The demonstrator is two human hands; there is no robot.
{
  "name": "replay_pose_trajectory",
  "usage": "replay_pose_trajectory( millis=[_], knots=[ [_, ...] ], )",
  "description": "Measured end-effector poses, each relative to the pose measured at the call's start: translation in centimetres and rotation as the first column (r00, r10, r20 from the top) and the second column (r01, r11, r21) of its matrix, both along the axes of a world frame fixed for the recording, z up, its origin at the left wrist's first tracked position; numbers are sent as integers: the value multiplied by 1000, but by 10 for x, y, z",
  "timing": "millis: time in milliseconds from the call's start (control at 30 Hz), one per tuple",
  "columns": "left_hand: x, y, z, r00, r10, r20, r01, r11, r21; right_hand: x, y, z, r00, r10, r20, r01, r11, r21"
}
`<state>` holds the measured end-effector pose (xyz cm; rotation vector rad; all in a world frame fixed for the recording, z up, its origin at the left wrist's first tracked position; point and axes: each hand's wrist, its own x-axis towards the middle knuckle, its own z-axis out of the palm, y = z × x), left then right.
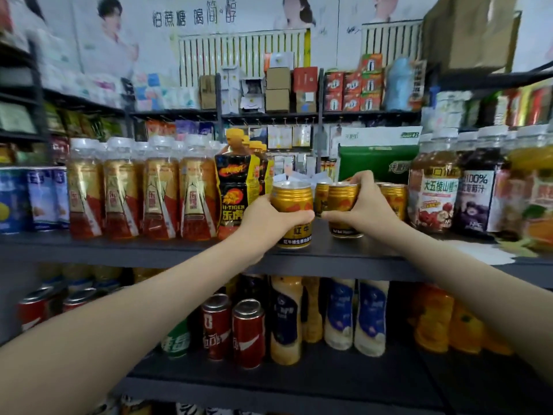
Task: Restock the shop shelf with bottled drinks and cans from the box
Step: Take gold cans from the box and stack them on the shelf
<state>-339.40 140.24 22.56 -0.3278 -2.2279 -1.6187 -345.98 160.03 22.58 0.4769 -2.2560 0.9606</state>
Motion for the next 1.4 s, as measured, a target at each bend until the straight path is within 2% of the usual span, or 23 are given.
replay_pose_trajectory(
  millis=[100, 233, 367, 600, 867, 1067, 1267, 1400],
  knots=[
    [-27, 14, 10, 999, -12, 30, 12, 1000, -14, -21, -5, 1, 999, -47, 13, 46, 997, 59],
    [-53, 16, 17, 996, -29, 86, 19, 993, 115, -39, 4, 12, 975, -87, 205, 58, 988, 141],
    [-66, 20, 14, 985, -80, 150, 58, 988, 141, -32, 22, 38, 942, 27, 335, -117, 960, 252],
    [-85, 35, 11, 978, 19, 209, -47, 990, 130, -44, 31, 60, 939, 27, 344, -191, 871, 453],
    [-98, 36, 26, 984, 80, 159, -107, 980, 166, -75, 22, 65, 979, -138, 153, -8, 717, 697],
    [-111, 37, 24, 979, 125, 159, -153, 973, 174, -94, 21, 62, 982, -135, 132, 1, 702, 713],
    [-130, 49, 22, 973, 94, 213, -130, 978, 160, -100, 25, 60, 983, -101, 153, -55, 633, 772],
    [-146, 48, 24, 966, 106, 234, -150, 973, 177, -102, 30, 62, 977, -61, 206, -121, 635, 763]
  ],
)
